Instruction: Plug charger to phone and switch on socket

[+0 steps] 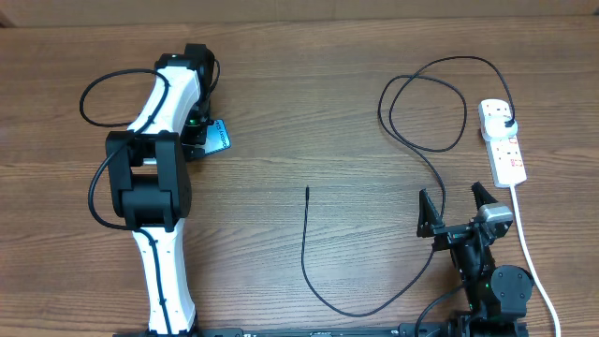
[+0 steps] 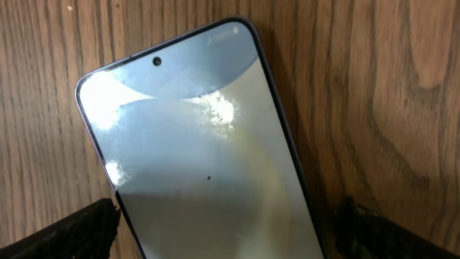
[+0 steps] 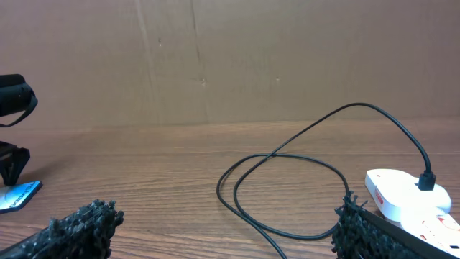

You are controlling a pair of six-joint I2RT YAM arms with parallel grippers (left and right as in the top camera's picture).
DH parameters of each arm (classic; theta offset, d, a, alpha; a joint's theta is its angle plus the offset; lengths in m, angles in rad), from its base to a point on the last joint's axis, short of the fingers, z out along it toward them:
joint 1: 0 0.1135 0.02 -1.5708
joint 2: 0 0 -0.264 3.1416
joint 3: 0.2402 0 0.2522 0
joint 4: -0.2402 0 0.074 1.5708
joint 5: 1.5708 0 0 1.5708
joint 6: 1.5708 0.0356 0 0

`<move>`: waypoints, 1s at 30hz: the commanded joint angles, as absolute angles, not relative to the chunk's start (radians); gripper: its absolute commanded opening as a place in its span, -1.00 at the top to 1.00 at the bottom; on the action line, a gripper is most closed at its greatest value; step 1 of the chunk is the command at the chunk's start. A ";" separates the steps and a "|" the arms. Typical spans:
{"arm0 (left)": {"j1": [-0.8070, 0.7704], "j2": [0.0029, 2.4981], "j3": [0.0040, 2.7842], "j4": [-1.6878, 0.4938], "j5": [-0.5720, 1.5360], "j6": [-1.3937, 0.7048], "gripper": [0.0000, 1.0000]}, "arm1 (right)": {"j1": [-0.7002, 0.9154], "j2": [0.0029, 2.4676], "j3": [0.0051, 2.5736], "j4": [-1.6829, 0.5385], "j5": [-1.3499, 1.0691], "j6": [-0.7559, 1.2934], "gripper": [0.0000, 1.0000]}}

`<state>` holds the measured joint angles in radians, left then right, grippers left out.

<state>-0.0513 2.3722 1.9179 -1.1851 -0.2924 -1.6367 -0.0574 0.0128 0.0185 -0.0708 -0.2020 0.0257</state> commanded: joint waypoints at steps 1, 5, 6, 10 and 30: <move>-0.046 2.414 1.912 -1.173 -0.206 -1.669 -1.00 | -0.052 0.003 0.008 -0.066 -0.191 0.026 -1.00; -0.047 2.414 1.912 -1.172 -0.179 -1.673 -1.00 | -0.052 0.003 0.008 -0.066 -0.191 0.026 -1.00; -0.048 2.414 1.912 -1.175 -0.178 -1.681 -1.00 | -0.052 0.003 0.008 -0.066 -0.191 0.026 -1.00; -0.054 2.414 1.912 -1.190 -0.178 -1.727 -1.00 | -0.052 0.003 0.008 -0.066 -0.192 0.027 -1.00; -0.105 2.415 1.912 -1.202 -0.220 -1.815 -1.00 | -0.052 0.003 0.008 -0.066 -0.192 0.026 -1.00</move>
<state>-0.0978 2.3718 1.9217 -1.1931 -0.2390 -1.8053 -0.0570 0.0128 0.0185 -0.0708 -0.2016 0.0265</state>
